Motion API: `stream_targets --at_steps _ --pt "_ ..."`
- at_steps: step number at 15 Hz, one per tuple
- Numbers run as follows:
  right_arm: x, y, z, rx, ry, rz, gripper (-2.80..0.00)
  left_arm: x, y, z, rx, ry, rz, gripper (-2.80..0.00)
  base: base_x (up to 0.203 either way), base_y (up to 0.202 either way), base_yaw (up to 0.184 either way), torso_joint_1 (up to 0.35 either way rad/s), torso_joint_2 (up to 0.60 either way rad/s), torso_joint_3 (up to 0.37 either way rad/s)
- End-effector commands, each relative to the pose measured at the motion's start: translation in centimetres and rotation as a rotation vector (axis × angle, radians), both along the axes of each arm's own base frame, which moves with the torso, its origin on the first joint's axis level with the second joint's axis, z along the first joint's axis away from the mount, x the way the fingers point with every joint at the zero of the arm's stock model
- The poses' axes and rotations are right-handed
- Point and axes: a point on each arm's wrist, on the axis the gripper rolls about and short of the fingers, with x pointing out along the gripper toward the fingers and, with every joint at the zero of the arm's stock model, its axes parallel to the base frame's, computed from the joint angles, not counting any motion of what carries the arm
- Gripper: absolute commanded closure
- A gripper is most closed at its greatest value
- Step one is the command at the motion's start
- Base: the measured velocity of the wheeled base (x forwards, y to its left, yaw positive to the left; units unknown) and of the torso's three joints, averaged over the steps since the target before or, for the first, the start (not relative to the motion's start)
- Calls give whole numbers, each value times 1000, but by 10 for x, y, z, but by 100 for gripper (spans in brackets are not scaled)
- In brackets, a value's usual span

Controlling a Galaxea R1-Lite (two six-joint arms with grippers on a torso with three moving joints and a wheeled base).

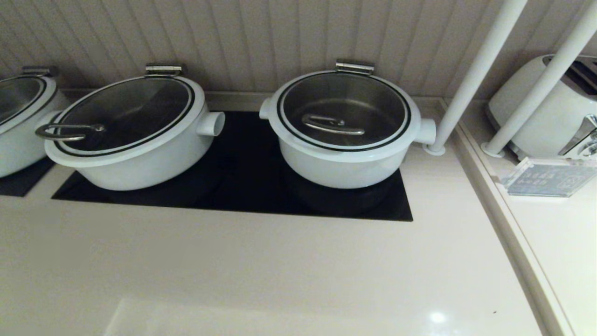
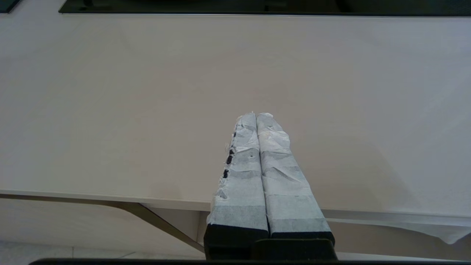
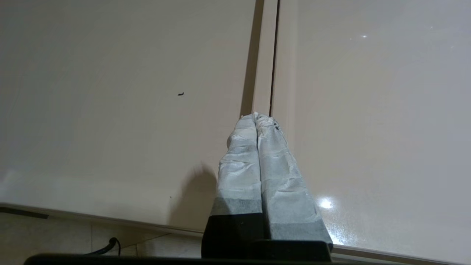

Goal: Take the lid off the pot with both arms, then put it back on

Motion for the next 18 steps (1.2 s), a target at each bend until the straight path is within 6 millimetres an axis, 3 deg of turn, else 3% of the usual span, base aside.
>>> stream_targets --at_steps 1,18 --pt "0 0 0 1 3 0 0 0 0 0 0 -1 0 0 0 0 0 0 0 0" --pt "0 0 0 -2 1 -15 0 0 0 0 0 -1 0 0 0 0 0 0 0 0"
